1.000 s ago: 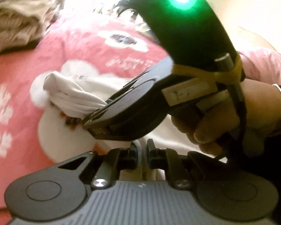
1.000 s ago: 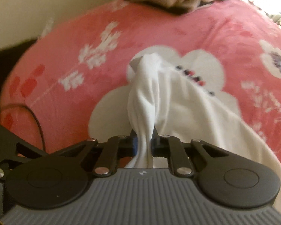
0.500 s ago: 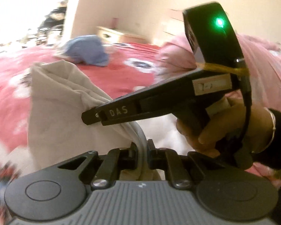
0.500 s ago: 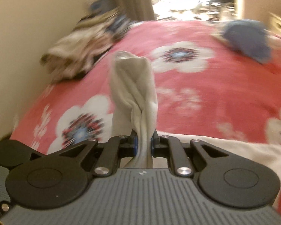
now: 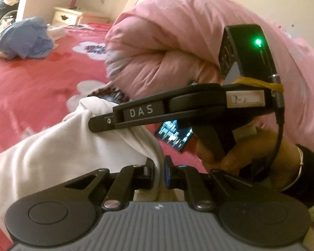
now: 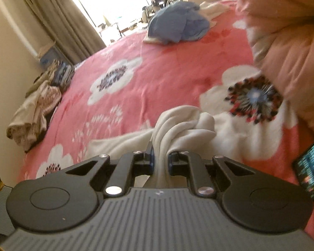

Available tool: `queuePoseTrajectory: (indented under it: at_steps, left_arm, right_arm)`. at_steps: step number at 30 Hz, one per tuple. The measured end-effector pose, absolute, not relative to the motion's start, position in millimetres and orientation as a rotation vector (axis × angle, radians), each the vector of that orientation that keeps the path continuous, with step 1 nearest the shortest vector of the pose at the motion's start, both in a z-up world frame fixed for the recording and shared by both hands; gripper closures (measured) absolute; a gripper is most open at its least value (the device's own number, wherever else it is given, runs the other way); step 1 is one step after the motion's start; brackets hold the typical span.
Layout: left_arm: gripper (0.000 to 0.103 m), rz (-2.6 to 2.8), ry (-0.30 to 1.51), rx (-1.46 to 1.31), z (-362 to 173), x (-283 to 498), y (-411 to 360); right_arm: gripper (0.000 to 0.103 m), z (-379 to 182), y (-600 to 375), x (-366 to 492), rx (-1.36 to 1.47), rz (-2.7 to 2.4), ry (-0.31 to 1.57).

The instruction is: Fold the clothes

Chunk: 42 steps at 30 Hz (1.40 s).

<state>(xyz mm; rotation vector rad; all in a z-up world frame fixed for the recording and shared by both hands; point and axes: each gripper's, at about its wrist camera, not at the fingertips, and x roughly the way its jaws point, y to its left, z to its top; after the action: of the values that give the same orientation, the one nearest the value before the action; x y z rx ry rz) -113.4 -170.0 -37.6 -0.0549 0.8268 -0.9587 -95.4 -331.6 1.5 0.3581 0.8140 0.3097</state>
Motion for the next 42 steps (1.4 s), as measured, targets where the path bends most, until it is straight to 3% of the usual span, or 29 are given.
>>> queuePoseTrajectory:
  at_steps: [2,5,8,10,15,18,20,25,31,34,38,42]
  left_arm:
    - [0.091,-0.966,0.842,-0.06,-40.2,-108.6,-180.1]
    - [0.069,-0.956,0.926,-0.042,-51.6,-109.6,-186.0]
    - [0.063,-0.954,0.946,-0.079,-49.2,-113.3,-163.9]
    - [0.054,-0.949,0.939,-0.145,-39.4,-114.9,-134.3]
    - [0.053,-0.846,0.916,-0.301,-29.5,-117.0,-56.7]
    - [0.055,-0.754,0.951,-0.296,-43.0,-113.5,-39.1]
    - [0.056,-0.742,0.975,-0.274,-55.7,-116.1,-38.1]
    - [0.058,-0.8,0.994,-0.17,-73.4,-130.1,-60.2]
    - [0.058,-0.909,0.944,-0.003,-78.4,-151.4,-86.5]
    - [0.058,-0.945,0.941,0.038,-79.7,-157.5,-95.2]
    - [0.058,-0.985,0.914,0.055,-76.7,-164.2,-101.9]
    - [0.058,-1.013,0.909,0.046,-75.8,-165.6,-104.1]
  right_arm:
    - [0.093,-0.6,-343.6,-94.8,0.364,0.301,0.825]
    - [0.093,-20.9,-363.3,-90.5,0.392,0.286,0.886]
    - [0.092,-47.2,-382.7,-87.1,0.503,0.277,0.941]
    - [0.091,-51.7,-392.3,-87.1,0.586,0.309,0.938]
    - [0.086,-51.4,-402.0,-84.6,0.689,0.323,0.99]
    - [0.071,-48.1,-406.1,-86.7,0.716,0.327,1.022]
    - [0.052,-47.4,-408.1,-91.3,0.743,0.334,1.06]
    - [0.044,-37.0,-409.2,-115.2,0.729,0.304,1.138]
    - [0.045,28.9,-398.2,-166.7,0.392,0.178,0.966]
    - [0.051,39.4,-357.1,-167.9,0.238,0.257,0.925]
    - [0.067,17.6,-296.2,-146.8,0.098,0.375,0.962]
    - [0.075,-15.3,-287.6,-140.4,0.018,0.355,1.105]
